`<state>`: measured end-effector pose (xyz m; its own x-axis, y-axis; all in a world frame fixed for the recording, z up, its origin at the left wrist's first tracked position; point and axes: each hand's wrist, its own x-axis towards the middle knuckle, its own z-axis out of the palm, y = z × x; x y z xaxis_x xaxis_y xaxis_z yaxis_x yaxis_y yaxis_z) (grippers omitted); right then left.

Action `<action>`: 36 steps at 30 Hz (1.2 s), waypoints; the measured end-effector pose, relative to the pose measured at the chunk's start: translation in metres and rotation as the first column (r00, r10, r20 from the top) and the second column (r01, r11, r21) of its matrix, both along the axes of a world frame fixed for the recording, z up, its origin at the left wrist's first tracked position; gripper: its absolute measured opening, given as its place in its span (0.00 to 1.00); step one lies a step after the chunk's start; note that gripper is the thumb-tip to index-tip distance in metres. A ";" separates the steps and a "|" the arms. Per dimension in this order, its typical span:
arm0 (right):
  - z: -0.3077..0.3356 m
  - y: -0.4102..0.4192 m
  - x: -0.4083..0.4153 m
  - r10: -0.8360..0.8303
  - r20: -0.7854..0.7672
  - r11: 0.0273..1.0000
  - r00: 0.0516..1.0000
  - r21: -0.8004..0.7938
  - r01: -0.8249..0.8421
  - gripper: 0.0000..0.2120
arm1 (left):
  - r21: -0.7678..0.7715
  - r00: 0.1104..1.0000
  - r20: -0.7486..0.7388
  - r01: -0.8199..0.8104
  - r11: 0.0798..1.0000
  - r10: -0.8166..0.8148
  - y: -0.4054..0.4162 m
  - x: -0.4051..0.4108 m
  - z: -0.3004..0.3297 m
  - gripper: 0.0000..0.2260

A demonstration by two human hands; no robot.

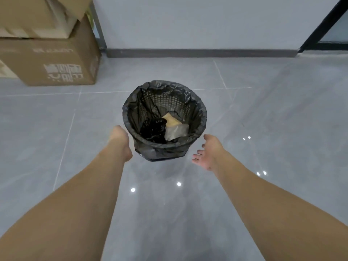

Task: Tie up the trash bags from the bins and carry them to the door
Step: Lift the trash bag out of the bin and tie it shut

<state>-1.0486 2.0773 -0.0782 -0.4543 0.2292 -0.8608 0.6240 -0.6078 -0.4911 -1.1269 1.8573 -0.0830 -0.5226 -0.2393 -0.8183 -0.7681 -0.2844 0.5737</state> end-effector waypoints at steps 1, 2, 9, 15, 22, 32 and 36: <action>-0.004 -0.001 0.000 -0.004 -0.012 0.999 1.000 -0.042 0.004 0.30 | 0.067 0.995 0.048 0.086 0.994 -0.089 -0.005 0.002 -0.004 0.27; -0.006 -0.002 0.000 -0.009 -0.021 0.997 1.000 -0.076 0.007 0.30 | 0.109 0.986 0.060 0.152 0.982 -0.159 -0.010 0.003 -0.005 0.28; -0.004 -0.006 0.007 0.047 -0.104 0.992 0.993 -0.115 -0.059 0.16 | 0.126 0.952 0.031 0.298 0.946 -0.304 -0.021 0.006 -0.005 0.19; -0.006 -0.012 0.011 0.148 -0.005 0.987 0.989 -0.058 -0.148 0.15 | 0.064 0.951 0.024 0.307 0.950 -0.309 -0.020 0.018 -0.003 0.12; -0.018 -0.028 0.013 0.173 -0.062 0.975 0.983 -0.129 -0.180 0.10 | 0.078 0.948 -0.085 0.313 0.946 -0.307 -0.018 0.023 0.000 0.13; -0.012 -0.029 0.017 0.092 -0.086 0.993 0.992 -0.064 -0.098 0.05 | -0.022 0.915 -0.038 0.402 0.916 -0.402 0.004 0.036 0.006 0.12; -0.008 -0.024 0.026 0.108 -0.127 0.991 0.986 -0.067 -0.118 0.05 | -0.028 0.910 -0.021 0.412 0.911 -0.413 -0.003 0.035 0.010 0.09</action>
<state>-1.0229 2.0534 -0.0863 -0.5772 0.1077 -0.8094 0.6284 -0.5744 -0.5246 -1.0923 1.8544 -0.0727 -0.5998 -0.0154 -0.8000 -0.7989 0.0677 0.5976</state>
